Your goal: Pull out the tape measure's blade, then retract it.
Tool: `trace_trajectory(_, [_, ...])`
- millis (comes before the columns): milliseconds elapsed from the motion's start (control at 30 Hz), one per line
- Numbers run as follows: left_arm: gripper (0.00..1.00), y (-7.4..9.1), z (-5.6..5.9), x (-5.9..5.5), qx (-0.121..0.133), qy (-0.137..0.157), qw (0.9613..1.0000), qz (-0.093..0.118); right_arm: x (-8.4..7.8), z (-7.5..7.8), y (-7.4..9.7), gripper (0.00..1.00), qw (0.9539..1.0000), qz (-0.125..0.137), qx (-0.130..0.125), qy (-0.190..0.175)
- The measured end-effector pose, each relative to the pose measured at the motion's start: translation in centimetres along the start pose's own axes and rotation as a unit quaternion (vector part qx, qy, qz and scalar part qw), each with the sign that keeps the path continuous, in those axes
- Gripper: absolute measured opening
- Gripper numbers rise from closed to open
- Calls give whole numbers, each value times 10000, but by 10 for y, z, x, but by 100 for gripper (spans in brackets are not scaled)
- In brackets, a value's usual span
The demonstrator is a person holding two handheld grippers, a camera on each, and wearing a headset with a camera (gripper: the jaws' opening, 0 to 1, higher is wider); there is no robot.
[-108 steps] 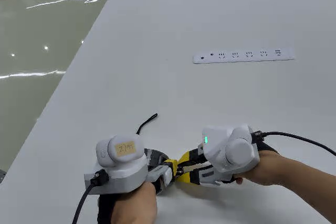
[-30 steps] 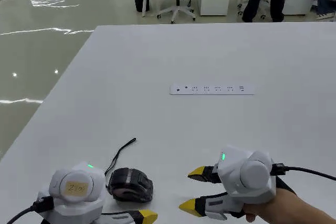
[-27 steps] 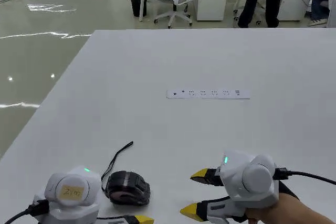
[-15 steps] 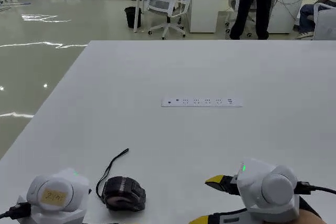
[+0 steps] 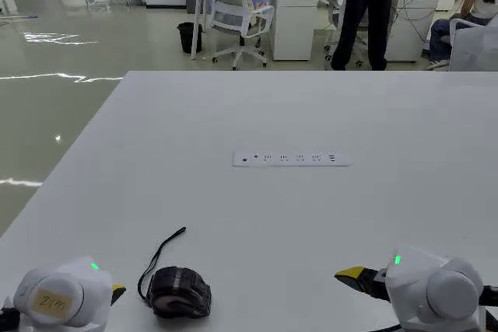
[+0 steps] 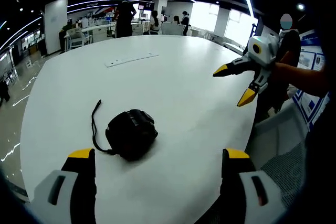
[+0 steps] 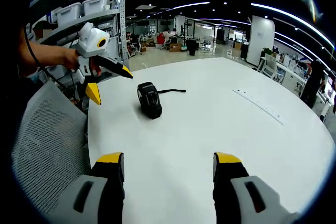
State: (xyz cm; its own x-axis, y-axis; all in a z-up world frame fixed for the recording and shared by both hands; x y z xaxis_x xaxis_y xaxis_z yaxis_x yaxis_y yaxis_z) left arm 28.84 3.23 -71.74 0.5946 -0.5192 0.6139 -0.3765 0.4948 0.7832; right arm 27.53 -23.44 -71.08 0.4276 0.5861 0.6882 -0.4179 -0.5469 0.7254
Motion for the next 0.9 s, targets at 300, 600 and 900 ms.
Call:
trace_trajectory(300, [99,13,1,4,35,-121,9998,144,-15,3,20,78,9997,34,-185,-176])
trace_trajectory(600, [99,19,4,3,-17,-260,9994,205,-22,-2,33,87,9993,99,-180,-307])
trace_trajectory(900, [99,25,5,3,-57,-260,9991,316,-27,-7,39,93,9990,164,-213,-365])
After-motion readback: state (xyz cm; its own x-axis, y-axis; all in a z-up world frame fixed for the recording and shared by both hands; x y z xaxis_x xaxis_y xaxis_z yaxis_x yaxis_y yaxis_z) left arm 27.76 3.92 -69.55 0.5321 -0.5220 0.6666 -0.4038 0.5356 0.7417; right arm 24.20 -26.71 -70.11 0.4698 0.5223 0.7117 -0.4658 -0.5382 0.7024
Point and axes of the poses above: the centre of the closed fingertips' face, and the gripper's own axes: y roughly backward along the fingers, z roughly to its right, x roughly out of its top, the point moved 5 cm from there along y, roughly backward along the fingers, and after that the axes turned 10 degrees about -z, right-handed, at the moved point
